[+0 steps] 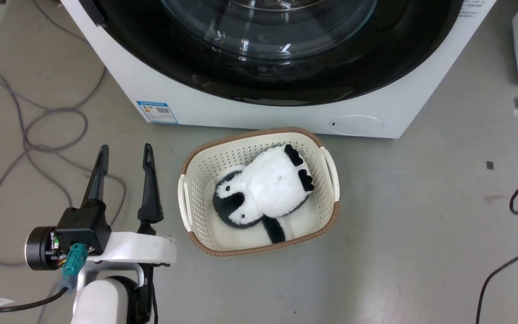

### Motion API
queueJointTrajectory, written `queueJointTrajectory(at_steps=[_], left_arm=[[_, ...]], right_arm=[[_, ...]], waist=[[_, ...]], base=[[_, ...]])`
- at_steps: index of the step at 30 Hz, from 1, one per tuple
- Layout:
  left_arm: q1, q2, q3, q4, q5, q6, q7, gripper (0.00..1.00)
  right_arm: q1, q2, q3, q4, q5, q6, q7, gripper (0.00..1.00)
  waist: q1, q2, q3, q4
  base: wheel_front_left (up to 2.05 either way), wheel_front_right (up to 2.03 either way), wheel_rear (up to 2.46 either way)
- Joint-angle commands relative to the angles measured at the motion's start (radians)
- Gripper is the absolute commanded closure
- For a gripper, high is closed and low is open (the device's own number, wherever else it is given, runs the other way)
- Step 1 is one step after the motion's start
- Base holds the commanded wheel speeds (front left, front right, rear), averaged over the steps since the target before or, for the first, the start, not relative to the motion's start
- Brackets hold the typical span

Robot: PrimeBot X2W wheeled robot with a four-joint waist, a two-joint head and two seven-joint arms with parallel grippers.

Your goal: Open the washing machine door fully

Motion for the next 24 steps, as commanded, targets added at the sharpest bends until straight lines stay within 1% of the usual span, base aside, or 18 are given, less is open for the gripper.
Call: queueJointTrajectory(at_steps=[1,12,18,24], left_arm=[[-0.017,0.001,-0.002,-0.006,-0.009,0.010,-0.010,0.00],[-0.040,0.001,-0.017,-0.013,-0.026,0.024,-0.033,0.00],[-0.053,0.001,-0.020,-0.015,-0.032,0.033,-0.046,0.00],[-0.063,0.001,-0.028,-0.016,-0.040,0.042,-0.058,0.00]], right_arm=[[-0.043,-0.015,0.005,0.025,0.026,0.001,0.002,1.00],[-0.195,-0.048,0.064,0.139,0.088,0.001,0.014,1.00],[-0.259,-0.051,0.107,0.185,0.127,0.001,0.049,1.00],[-0.305,-0.067,0.147,0.229,0.170,0.001,0.099,1.00]], waist=[[-0.0001,0.0000,0.007,0.005],[-0.0001,0.0000,0.055,0.038],[-0.0001,0.0000,0.081,0.050],[-0.0001,0.0000,0.099,0.060]], base=[[0.00,0.00,0.00],[0.00,0.00,0.00],[0.00,0.00,0.00],[0.00,0.00,0.00]])
